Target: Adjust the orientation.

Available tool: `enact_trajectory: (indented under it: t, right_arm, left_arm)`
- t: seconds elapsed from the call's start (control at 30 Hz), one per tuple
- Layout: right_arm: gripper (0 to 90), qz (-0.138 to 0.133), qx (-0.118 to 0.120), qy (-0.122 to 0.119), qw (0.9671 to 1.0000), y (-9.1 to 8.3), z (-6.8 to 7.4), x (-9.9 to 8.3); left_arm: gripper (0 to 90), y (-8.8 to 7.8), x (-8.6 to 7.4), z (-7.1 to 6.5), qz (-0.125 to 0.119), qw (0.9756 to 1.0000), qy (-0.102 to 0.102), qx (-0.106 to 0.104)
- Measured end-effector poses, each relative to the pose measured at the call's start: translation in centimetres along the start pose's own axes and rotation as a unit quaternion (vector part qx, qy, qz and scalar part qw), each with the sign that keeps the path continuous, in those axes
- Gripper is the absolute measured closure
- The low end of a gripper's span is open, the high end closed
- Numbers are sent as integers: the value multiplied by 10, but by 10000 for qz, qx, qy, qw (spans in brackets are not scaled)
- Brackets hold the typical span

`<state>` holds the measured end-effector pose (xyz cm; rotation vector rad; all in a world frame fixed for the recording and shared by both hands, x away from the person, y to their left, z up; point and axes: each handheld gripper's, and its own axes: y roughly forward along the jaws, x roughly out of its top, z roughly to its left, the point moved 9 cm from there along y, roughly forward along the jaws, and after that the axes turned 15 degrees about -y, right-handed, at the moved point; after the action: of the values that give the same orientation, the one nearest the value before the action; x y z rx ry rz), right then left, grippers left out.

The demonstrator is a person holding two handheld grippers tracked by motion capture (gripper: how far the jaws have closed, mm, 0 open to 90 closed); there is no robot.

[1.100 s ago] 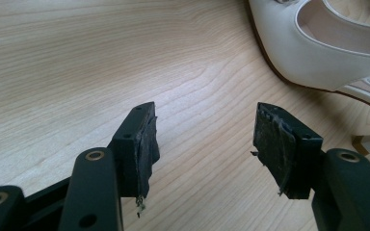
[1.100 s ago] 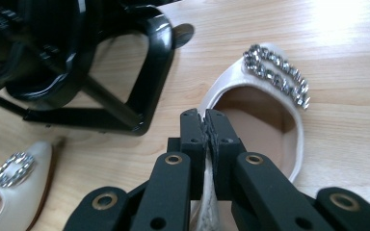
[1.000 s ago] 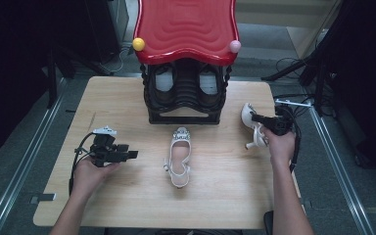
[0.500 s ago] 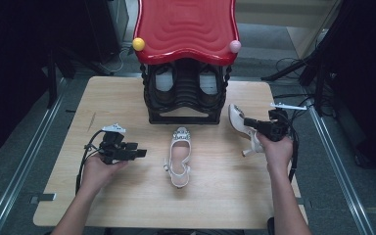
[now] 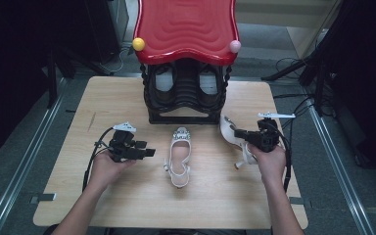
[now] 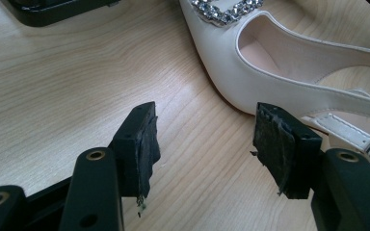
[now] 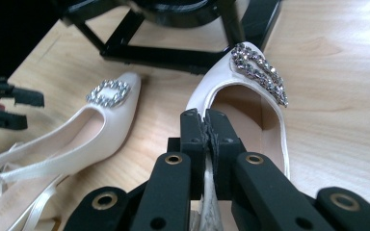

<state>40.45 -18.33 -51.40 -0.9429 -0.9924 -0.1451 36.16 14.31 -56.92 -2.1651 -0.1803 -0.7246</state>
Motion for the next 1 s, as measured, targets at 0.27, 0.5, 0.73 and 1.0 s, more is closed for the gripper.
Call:
enact_trajectory:
  t: [0.27, 0.5, 0.73, 1.0]
  right_arm:
    - [880, 195, 219, -114, 9995, 13, 19, -10]
    - [880, 577, 525, -252, 9966, 32, 41, -19]
    - [878, 740, 690, -327, 9943, 47, 59, -26]
    - [872, 851, 775, -442, 9924, 58, 75, -30]
  left_arm:
    - [417, 4, 2, -2, 98, 9999, 97, 8]
    - [417, 5, 2, -3, 103, 9999, 85, -10]
    - [416, 6, 1, -5, 101, 9999, 126, -46]
    - [416, 8, 0, -6, 142, 9998, 159, -37]
